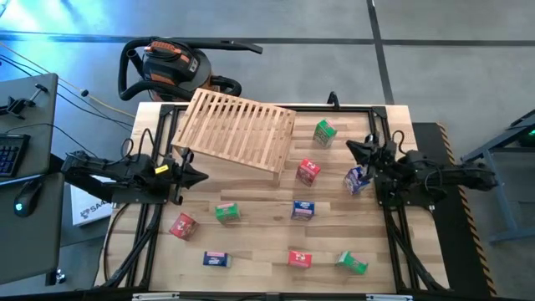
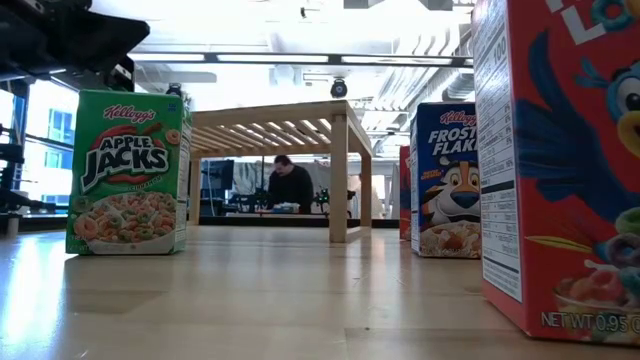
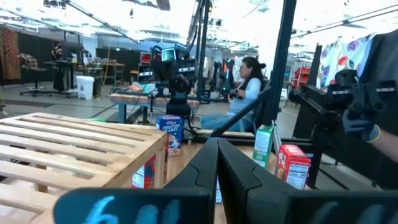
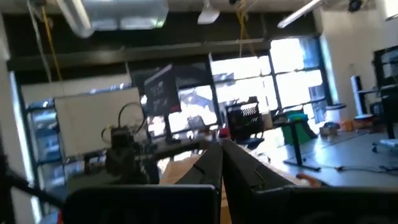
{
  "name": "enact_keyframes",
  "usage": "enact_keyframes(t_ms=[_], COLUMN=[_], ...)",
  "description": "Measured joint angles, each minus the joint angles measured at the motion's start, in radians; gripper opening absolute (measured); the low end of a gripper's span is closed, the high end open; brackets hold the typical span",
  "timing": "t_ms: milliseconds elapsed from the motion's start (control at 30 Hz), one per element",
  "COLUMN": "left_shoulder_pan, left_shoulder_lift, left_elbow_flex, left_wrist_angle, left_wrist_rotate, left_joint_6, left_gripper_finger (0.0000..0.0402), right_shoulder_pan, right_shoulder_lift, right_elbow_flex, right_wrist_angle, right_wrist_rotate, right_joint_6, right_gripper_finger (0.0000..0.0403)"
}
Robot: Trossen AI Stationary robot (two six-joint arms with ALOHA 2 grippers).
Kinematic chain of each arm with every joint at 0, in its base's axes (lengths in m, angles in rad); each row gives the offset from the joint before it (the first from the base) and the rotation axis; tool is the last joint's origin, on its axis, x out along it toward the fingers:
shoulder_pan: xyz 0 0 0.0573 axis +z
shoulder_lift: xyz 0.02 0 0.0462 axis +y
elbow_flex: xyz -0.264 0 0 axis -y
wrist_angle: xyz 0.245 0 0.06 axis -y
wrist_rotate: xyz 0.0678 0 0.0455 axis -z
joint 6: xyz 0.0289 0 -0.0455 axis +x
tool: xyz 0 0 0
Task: Stack cereal on shelf
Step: Put the top right red cereal box on the shelf
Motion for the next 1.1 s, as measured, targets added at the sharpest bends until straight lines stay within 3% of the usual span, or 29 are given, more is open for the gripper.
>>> enact_keyframes(t_ms=[133,233,567,700,833,1100], left_shoulder_pan=[0.000,0.000,0.000,0.000,0.000,0.000], left_shoulder_lift=[0.000,0.000,0.000,0.000,0.000,0.000], left_elbow_flex=[0.000,0.000,-0.006,-0.006,-0.006,-0.006], left_wrist_angle=[-0.026,-0.058,-0.100,-0.104,-0.115,-0.128], left_wrist_rotate=[-0.035,-0.072,-0.088,-0.088,-0.087,-0.087], left_joint_6=[0.000,0.000,0.025,0.026,0.026,0.008], left_gripper_finger=[0.0001,0.0000,0.0000,0.0000,0.0000,0.0000], right_shoulder_pan=[0.003,0.009,0.081,0.095,0.071,-0.010], right_shoulder_lift=[0.167,0.312,0.742,0.901,1.047,1.273], right_elbow_flex=[0.106,0.219,0.614,0.779,0.967,1.183], right_wrist_angle=[-0.074,-0.255,-0.791,-1.012,-1.272,-1.558], right_wrist_rotate=[-0.024,-0.026,-0.028,0.005,0.032,-0.137], right_joint_6=[0.049,0.097,0.379,0.481,0.538,0.533], right_gripper_finger=[0.0006,0.0032,0.0211,0.0261,0.0282,0.0282])
